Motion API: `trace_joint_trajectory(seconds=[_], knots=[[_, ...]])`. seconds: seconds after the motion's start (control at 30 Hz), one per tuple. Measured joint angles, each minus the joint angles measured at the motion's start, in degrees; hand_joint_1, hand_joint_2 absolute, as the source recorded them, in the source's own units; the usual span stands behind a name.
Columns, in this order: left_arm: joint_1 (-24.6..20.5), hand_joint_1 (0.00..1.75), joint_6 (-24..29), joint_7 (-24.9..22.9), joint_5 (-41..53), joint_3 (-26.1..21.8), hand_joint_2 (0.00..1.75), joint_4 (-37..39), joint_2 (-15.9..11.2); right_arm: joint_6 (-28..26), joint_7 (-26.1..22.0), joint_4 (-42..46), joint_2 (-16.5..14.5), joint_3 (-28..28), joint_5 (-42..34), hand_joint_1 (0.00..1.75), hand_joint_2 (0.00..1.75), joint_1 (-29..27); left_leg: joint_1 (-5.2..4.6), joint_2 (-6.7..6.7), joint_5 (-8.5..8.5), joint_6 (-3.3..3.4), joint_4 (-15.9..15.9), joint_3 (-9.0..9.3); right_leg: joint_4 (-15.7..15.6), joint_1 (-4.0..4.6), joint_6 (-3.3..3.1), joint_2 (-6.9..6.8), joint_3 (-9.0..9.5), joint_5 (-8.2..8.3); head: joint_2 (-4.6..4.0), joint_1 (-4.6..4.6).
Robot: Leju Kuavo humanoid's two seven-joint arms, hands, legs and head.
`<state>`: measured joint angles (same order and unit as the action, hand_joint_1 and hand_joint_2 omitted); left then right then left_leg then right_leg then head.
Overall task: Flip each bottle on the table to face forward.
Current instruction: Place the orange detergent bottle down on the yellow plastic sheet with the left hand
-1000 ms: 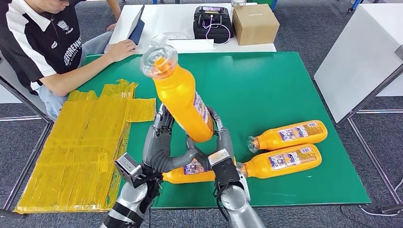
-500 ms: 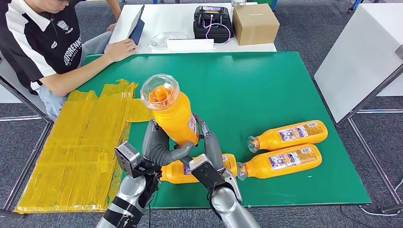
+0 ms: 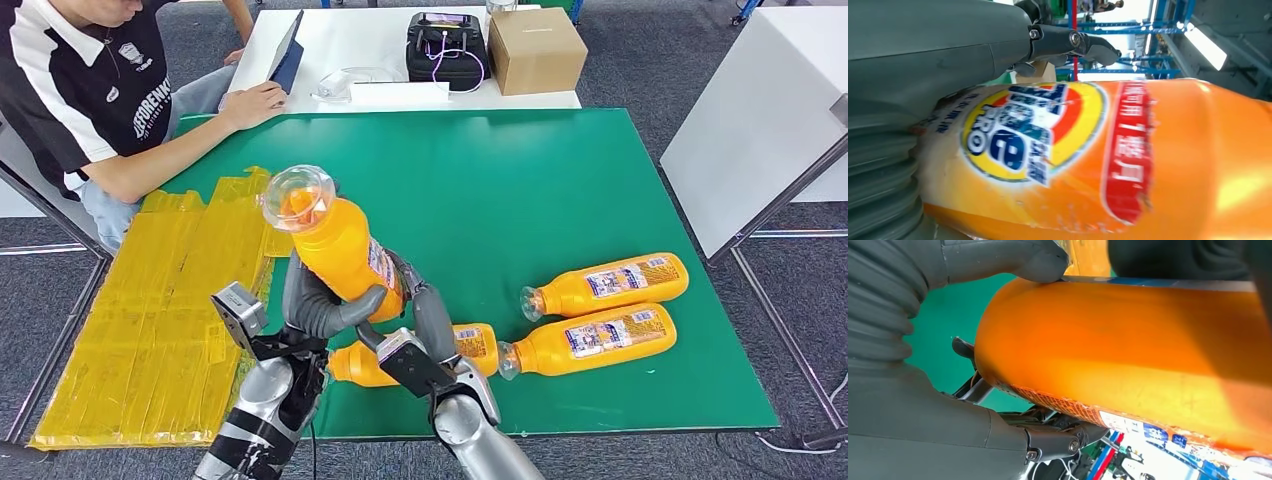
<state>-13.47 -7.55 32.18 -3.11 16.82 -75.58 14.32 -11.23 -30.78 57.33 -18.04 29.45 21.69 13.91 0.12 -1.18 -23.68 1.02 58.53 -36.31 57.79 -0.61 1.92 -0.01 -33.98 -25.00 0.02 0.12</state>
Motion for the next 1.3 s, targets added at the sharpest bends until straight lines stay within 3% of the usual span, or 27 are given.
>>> trace_joint_trajectory(seconds=[0.03, 0.13, 0.17, 0.63, 0.67, 0.77, 0.8, 0.97, 1.07, 1.1, 1.2, 1.3], knots=[[0.0, 0.13, 0.2, 0.1, 0.0, -0.1, 1.75, -0.2, 0.0, 0.0, 0.0, -0.3, 0.0, 0.1, 0.0, 1.75, 1.75, 0.1, 0.0, 0.0, 0.0, 0.0, 0.0, 0.0, 0.0, 0.0, 0.0, 0.0, 0.0, 0.0, 0.0, 0.0], [0.0, 1.4, 0.6, 0.3, 0.2, -0.1, 1.75, -0.7, 0.0, 0.0, -0.1, -1.1, 0.0, 0.3, 0.1, 1.75, 1.75, 0.3, 0.0, 0.0, 0.0, 0.0, 0.0, -0.01, 0.0, 0.0, 0.0, 0.0, 0.0, 0.0, 0.0, 0.01], [0.1, 1.71, 0.7, 0.3, 0.3, -0.1, 1.75, -0.7, 0.0, 0.0, -0.1, -1.3, 0.0, 0.3, 0.0, 1.75, 1.75, 0.3, 0.0, 0.0, -0.01, 0.01, 0.0, -0.01, 0.0, 0.0, 0.0, 0.0, 0.0, 0.0, 0.0, 0.01], [0.4, 1.75, 1.6, 1.0, 0.8, -0.1, 1.75, -1.3, 0.0, -0.8, -0.5, -0.9, 0.0, 0.4, -0.1, 1.75, 1.75, -0.2, 0.0, 0.0, 0.0, 0.0, 0.0, 0.0, 0.0, -0.01, 0.0, 0.0, -0.02, 0.0, 0.0, 0.01], [0.4, 1.75, 1.6, 1.0, 0.8, 0.0, 1.75, -1.4, 0.0, -0.9, -0.5, -0.6, 0.0, 0.4, 0.0, 1.62, 1.75, -0.4, 0.0, 0.0, 0.0, 0.0, 0.0, 0.0, 0.0, -0.01, 0.0, 0.0, -0.02, 0.0, 0.0, 0.01], [0.4, 1.75, 1.8, 1.3, 1.1, 0.1, 1.75, -1.7, 0.0, -2.7, -0.5, 1.3, 0.1, 0.4, 1.2, 0.31, 1.75, -1.4, 0.0, -0.01, 0.0, 0.0, 0.0, 0.0, 0.0, -0.01, 0.0, 0.0, -0.02, 0.0, 0.0, 0.0], [0.4, 1.75, 2.2, 1.5, 1.5, 0.2, 1.75, -1.9, 0.1, -3.7, -0.4, 2.3, 0.2, 0.4, 2.0, 0.0, 1.75, -2.0, 0.0, -0.01, 0.0, 0.0, 0.0, -0.01, 0.0, -0.01, 0.0, 0.0, -0.02, 0.0, 0.0, 0.01], [0.2, 1.75, 5.1, 2.3, 4.1, 0.4, 1.75, -3.5, 0.3, -5.9, 0.4, 9.7, 0.9, 0.4, 3.8, 0.0, 1.75, -5.6, -0.01, -0.01, -0.02, 0.01, 0.0, -0.01, 0.0, -0.01, 0.0, 0.0, -0.02, 0.0, 0.0, 0.02], [0.1, 1.75, 7.2, 2.6, 5.9, 0.4, 1.75, -4.5, 0.3, -6.1, 0.5, 13.0, 1.4, 0.6, 3.8, 0.0, 0.44, -7.0, -0.01, -0.02, -0.02, 0.01, 0.0, -0.01, 0.0, -0.01, 0.0, -0.01, -0.01, 0.0, 0.0, 0.02], [0.0, 1.75, 8.2, 2.7, 6.7, 0.4, 1.75, -4.9, 0.3, -6.1, 0.4, 14.1, 1.6, 0.6, 3.5, 0.0, 0.44, -7.5, -0.01, -0.02, -0.02, 0.01, 0.0, -0.01, 0.0, -0.01, 0.0, -0.01, -0.01, 0.0, 0.0, 0.02], [-0.5, 1.75, 12.6, 2.4, 10.4, 0.1, 1.75, -5.8, 0.1, -5.1, -0.4, 19.0, 2.4, 0.7, 0.4, 0.0, 1.75, -9.1, -0.01, -0.02, -0.01, 0.01, 0.0, -0.01, 0.0, -0.01, 0.0, -0.01, 0.01, 0.0, 0.0, 0.02], [-1.3, 1.75, 17.8, 1.3, 15.4, -1.5, 1.75, -5.9, -1.0, -0.9, -0.5, 25.9, 4.0, 0.7, -4.9, 0.0, 1.75, -10.8, -0.01, -0.01, -0.01, 0.01, 0.0, -0.01, 0.0, -0.01, 0.0, 0.0, 0.01, 0.0, 0.0, 0.02]])
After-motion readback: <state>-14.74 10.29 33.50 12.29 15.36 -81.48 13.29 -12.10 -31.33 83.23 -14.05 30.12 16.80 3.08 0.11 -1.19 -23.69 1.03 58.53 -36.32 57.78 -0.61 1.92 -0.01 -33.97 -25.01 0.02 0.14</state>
